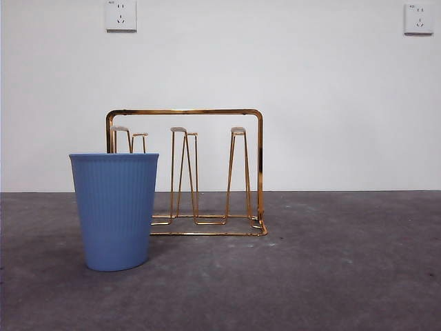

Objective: Pick up cup 1,put cup 1 in the cup rack,pick up cup 2,put cup 2 in the cup rack

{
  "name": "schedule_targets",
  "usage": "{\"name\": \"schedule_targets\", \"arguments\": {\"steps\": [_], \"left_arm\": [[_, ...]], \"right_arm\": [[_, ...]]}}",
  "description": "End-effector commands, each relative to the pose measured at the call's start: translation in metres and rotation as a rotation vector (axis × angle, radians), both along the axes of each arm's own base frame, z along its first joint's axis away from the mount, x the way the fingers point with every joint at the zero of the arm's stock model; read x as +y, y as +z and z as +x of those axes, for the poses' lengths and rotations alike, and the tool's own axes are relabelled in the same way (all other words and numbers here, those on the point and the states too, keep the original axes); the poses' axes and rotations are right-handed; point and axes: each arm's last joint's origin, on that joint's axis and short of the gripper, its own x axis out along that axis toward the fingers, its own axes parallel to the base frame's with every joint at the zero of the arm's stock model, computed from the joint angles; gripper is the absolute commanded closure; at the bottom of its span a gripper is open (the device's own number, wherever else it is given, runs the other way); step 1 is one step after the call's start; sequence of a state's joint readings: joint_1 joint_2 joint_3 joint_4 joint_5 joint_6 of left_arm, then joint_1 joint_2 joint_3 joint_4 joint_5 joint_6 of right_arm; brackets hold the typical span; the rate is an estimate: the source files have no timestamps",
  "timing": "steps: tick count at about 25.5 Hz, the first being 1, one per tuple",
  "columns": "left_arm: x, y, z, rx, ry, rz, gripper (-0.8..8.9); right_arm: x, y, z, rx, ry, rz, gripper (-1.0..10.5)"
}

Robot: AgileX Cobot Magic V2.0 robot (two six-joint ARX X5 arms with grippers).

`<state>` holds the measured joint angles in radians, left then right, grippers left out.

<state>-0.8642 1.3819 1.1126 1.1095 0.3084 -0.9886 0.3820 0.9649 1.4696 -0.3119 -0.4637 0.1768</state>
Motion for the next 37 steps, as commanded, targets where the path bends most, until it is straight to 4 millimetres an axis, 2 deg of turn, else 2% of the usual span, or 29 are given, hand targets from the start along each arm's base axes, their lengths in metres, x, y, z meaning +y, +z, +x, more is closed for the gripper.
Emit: {"name": "schedule_targets", "arguments": {"steps": [1,6,12,17,22,24,25,36,37], "left_arm": [[-0.001,0.0,0.001,-0.006,0.002,-0.003,1.25],[-0.001,0.0,0.001,-0.007,0.003,-0.002,1.25],[-0.001,0.0,0.001,-0.009,0.002,-0.004,1.39],[0.0,0.002,0.0,-0.022,0.003,-0.021,3.46],[0.002,0.003,-0.002,-0.031,-0.008,-0.046,6.92],[0.002,0.003,-0.002,-0.025,-0.015,-0.047,8.06],[0.002,0.003,-0.002,-0.021,-0.019,-0.049,8.27],[0.006,0.003,0.003,-0.011,0.007,-0.055,8.21],[0.007,0.003,0.004,-0.011,0.012,-0.053,8.21]], "right_arm": [[0.007,0.0,0.001,-0.005,0.049,0.014,9.6],[0.027,-0.006,0.009,0.017,0.119,-0.021,9.6],[0.039,-0.01,0.01,0.018,0.132,-0.049,9.6],[0.04,-0.012,0.009,0.027,0.101,-0.076,9.6],[0.04,-0.014,0.01,0.042,0.1,-0.085,9.6],[0.041,-0.014,0.01,0.045,0.1,-0.087,9.6],[0.041,-0.015,0.01,0.045,0.1,-0.087,9.6],[0.038,-0.022,0.007,0.111,0.084,-0.143,9.3],[0.036,-0.022,0.005,0.112,0.073,-0.154,9.0]]}}
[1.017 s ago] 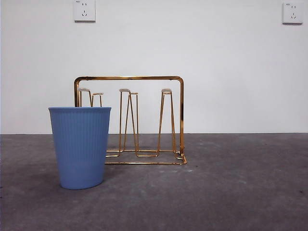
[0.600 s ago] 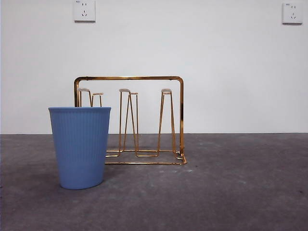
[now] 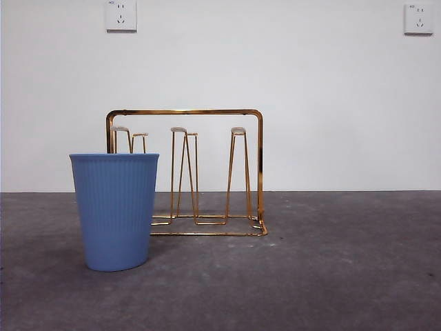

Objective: Pick up cup 1,put cup 1 in the cup rack,pick up cup 2,put cup 2 in the cup rack

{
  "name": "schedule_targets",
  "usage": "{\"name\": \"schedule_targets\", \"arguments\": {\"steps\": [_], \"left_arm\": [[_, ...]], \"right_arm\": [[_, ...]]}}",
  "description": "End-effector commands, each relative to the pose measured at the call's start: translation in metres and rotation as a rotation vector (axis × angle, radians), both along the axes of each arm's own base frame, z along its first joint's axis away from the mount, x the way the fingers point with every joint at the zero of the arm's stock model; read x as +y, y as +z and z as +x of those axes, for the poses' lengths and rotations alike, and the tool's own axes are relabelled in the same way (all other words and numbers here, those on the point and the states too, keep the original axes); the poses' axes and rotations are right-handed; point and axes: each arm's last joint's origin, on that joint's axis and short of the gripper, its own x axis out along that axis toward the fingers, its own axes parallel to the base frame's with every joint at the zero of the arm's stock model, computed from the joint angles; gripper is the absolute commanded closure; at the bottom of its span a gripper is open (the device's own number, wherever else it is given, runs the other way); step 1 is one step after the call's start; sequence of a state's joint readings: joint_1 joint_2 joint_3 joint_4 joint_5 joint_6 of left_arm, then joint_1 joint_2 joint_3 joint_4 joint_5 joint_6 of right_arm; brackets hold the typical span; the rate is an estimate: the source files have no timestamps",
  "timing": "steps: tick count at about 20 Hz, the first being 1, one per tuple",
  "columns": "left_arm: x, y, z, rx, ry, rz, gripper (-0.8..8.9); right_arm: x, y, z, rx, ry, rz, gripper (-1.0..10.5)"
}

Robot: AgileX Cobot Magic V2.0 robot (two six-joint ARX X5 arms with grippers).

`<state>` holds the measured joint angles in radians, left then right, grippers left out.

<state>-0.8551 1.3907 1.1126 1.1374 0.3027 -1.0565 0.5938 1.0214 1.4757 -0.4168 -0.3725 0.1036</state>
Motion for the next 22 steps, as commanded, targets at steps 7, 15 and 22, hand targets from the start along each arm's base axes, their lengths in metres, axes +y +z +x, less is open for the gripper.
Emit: {"name": "schedule_targets", "arguments": {"steps": [7,15,22], "left_arm": [[0.011,0.001,0.01,-0.033,0.124,0.109,8.2],[0.02,-0.008,0.0,-0.018,0.395,0.509,8.2],[0.008,-0.031,-0.017,0.038,0.725,0.849,8.2]], "right_arm": [[-0.019,-0.013,-0.019,0.049,-0.145,-0.152,7.8],[-0.049,-0.029,-0.05,0.135,-0.402,-0.354,7.8],[-0.067,-0.038,-0.068,0.186,-0.582,-0.448,7.8]]}}
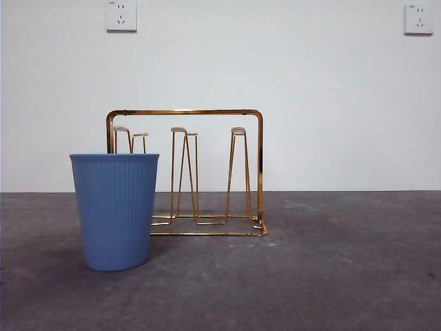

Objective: Pick up cup 1,put cup 1 in the cup rack,pick up cup 2,put cup 2 in the cup rack

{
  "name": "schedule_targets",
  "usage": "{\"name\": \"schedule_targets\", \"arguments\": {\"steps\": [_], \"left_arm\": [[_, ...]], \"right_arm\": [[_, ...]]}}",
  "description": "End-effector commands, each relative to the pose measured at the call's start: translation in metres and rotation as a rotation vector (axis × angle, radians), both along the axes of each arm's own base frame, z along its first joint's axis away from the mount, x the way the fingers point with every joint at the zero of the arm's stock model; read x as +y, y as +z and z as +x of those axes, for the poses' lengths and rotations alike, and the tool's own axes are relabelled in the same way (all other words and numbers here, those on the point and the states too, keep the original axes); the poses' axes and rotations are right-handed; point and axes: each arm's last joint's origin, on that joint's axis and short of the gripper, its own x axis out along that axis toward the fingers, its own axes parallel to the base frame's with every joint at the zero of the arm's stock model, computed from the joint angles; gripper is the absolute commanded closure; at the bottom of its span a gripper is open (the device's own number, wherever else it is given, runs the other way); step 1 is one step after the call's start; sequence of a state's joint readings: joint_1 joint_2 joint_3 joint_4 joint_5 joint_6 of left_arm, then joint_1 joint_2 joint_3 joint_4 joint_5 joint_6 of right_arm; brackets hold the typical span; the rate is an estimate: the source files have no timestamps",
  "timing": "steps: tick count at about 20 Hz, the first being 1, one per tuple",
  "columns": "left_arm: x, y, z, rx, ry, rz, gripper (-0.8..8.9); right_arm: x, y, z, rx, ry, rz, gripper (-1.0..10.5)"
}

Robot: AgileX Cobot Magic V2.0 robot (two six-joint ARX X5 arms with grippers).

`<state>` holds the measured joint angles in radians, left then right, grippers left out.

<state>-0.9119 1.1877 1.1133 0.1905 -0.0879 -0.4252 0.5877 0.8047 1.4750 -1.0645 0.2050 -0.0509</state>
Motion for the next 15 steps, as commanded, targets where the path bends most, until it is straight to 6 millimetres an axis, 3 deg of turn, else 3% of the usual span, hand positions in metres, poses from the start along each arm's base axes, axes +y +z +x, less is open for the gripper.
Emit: {"name": "schedule_targets", "arguments": {"steps": [1,7,15], "left_arm": [[-0.01,-0.01,-0.001,-0.075,0.146,0.181,8.2],[-0.034,-0.035,0.006,-0.056,0.315,0.321,8.2],[-0.054,-0.069,0.035,-0.017,0.434,0.398,8.2]], "right_arm": [[-0.005,-0.001,-0.005,-0.015,-0.045,-0.018,7.8],[-0.011,-0.002,-0.013,-0.013,-0.062,-0.015,7.8],[-0.013,-0.005,-0.016,0.017,-0.062,-0.037,7.8]]}}
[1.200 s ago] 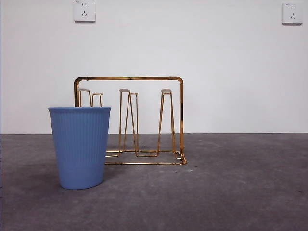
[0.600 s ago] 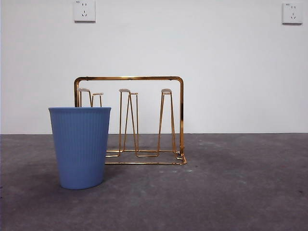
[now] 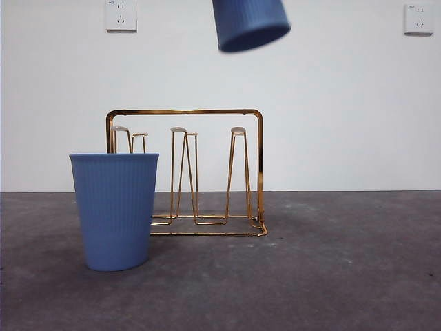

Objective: Pick up cup 1,put cup 1 in the cup rack,pick up cup 2,put cup 2 in the cup rack

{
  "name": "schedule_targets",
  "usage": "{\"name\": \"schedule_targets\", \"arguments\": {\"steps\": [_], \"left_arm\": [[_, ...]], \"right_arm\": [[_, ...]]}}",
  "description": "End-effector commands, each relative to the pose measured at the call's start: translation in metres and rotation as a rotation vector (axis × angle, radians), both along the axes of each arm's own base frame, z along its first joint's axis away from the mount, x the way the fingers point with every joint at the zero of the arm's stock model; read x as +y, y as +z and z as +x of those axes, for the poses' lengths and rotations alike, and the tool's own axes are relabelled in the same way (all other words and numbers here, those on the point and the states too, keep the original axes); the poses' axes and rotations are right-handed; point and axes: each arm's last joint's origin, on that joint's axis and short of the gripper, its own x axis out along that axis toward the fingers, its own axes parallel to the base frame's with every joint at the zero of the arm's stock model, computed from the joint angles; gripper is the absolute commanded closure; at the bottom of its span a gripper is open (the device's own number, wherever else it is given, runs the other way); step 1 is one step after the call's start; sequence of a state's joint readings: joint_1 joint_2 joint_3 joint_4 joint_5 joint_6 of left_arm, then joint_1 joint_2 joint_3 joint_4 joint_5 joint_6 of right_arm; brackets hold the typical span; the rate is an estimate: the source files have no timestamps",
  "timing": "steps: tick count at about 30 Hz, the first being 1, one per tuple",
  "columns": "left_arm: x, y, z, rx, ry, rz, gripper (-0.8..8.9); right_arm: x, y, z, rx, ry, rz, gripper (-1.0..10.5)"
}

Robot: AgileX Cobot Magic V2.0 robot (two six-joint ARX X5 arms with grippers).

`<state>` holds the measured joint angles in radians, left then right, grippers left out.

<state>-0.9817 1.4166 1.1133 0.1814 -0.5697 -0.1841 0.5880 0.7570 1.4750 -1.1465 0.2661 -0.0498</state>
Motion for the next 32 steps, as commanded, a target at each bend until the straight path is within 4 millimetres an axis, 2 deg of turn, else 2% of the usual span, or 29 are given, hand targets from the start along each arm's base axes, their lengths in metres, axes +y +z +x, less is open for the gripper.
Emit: {"name": "schedule_targets", "arguments": {"steps": [1,10,23,32], "left_arm": [[-0.005,-0.008,0.01,-0.008,0.026,0.019,8.2],[-0.009,-0.035,0.038,0.014,0.121,0.057,8.2],[-0.021,-0.063,0.057,0.045,0.15,0.092,8.2],[-0.015,-0.071,0.069,0.059,0.183,0.091,8.2]], "right_arm": [[0.0,-0.001,-0.001,0.005,-0.006,-0.002,7.8],[-0.001,-0.002,-0.001,0.012,-0.005,-0.005,7.8],[-0.001,-0.002,-0.001,0.012,-0.004,-0.006,7.8],[-0.001,-0.002,-0.001,0.012,-0.003,-0.01,7.8]]}}
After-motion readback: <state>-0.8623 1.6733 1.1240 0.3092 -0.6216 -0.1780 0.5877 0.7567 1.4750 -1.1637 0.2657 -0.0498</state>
